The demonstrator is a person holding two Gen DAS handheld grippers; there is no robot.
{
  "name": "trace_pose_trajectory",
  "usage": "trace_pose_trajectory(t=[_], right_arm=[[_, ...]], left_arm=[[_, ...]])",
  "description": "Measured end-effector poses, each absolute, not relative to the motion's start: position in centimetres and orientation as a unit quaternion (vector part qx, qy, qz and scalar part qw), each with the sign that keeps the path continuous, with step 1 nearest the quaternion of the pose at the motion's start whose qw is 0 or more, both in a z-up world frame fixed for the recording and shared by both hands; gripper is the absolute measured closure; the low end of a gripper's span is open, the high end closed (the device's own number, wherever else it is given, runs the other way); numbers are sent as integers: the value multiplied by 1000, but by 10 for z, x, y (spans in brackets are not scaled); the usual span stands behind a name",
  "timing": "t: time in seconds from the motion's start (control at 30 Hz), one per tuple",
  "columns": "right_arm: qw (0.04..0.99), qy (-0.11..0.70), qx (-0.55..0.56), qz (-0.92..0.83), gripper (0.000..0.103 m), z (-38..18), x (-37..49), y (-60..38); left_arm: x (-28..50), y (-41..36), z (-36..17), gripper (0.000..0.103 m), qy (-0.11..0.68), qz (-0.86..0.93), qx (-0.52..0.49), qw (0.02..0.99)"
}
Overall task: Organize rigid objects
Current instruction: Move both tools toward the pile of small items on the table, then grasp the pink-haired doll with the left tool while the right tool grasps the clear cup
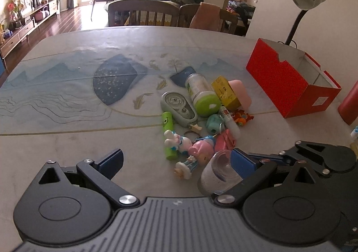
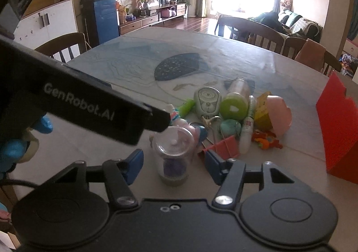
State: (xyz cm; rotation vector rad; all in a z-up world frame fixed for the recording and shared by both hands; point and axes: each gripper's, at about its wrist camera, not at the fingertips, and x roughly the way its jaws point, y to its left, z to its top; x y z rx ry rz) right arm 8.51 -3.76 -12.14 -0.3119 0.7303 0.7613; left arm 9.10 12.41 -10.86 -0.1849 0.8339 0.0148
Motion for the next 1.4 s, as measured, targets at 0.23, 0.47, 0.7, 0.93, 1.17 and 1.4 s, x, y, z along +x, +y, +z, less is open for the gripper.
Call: trace_pose_trajectory(t=[0.23, 0.47, 0.7, 0.93, 1.17, 1.4], right_arm=[[856, 346, -150, 353, 63, -125, 90, -30], [867, 344, -140, 332, 63, -119, 90, -47], [876, 351, -135, 301, 63, -115, 89, -74], [882, 353, -131, 284, 63, -113, 92, -83], [883, 355, -131, 279, 63, -111, 93, -85], [884, 354, -129, 276, 63, -108, 93, -84]], left_arm=[[95, 129, -114, 2, 410, 1, -90, 908], [101, 129, -121, 3, 415, -5, -95, 905], [111, 119, -132, 16, 423, -27, -91, 901], [122, 104, -149, 46, 437, -49, -57, 896], [130, 94, -159, 61, 444, -58, -25, 894], [134, 91, -162, 76, 449, -66, -15, 891]])
